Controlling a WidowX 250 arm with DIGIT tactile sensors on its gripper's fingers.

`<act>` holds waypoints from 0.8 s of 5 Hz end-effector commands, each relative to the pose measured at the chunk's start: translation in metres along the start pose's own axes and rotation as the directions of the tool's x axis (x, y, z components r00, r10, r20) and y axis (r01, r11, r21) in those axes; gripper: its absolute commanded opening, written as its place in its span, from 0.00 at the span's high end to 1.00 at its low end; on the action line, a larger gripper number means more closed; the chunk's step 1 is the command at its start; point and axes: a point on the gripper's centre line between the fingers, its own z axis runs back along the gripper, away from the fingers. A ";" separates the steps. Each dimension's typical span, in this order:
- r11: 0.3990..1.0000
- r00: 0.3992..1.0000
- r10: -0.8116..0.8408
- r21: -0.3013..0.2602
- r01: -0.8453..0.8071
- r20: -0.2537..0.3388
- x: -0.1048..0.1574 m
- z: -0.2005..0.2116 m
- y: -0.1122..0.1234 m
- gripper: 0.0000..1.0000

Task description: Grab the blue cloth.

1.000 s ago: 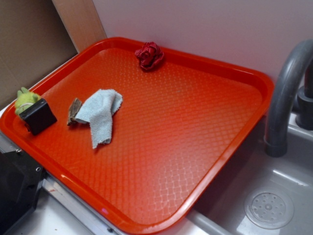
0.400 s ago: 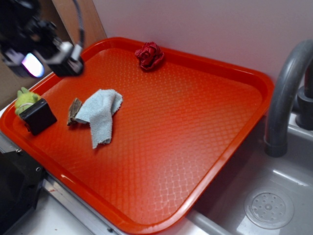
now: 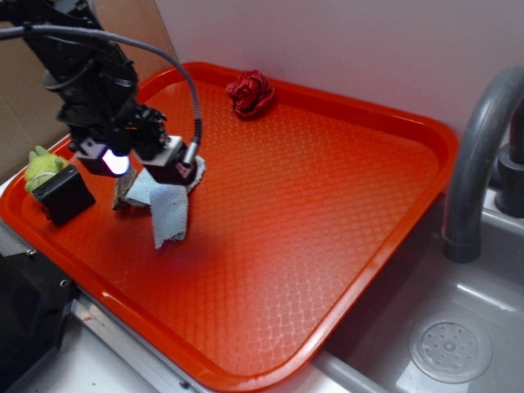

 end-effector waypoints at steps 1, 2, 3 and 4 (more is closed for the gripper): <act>0.987 0.987 -0.160 0.016 0.160 0.011 0.004 -0.031 -0.007 1.00; 0.989 0.991 -0.136 0.058 0.137 -0.013 0.012 -0.041 0.002 1.00; 0.989 0.991 -0.132 0.071 0.133 -0.015 0.017 -0.039 0.009 1.00; 0.979 0.981 -0.182 0.108 0.173 0.073 0.027 0.014 0.025 1.00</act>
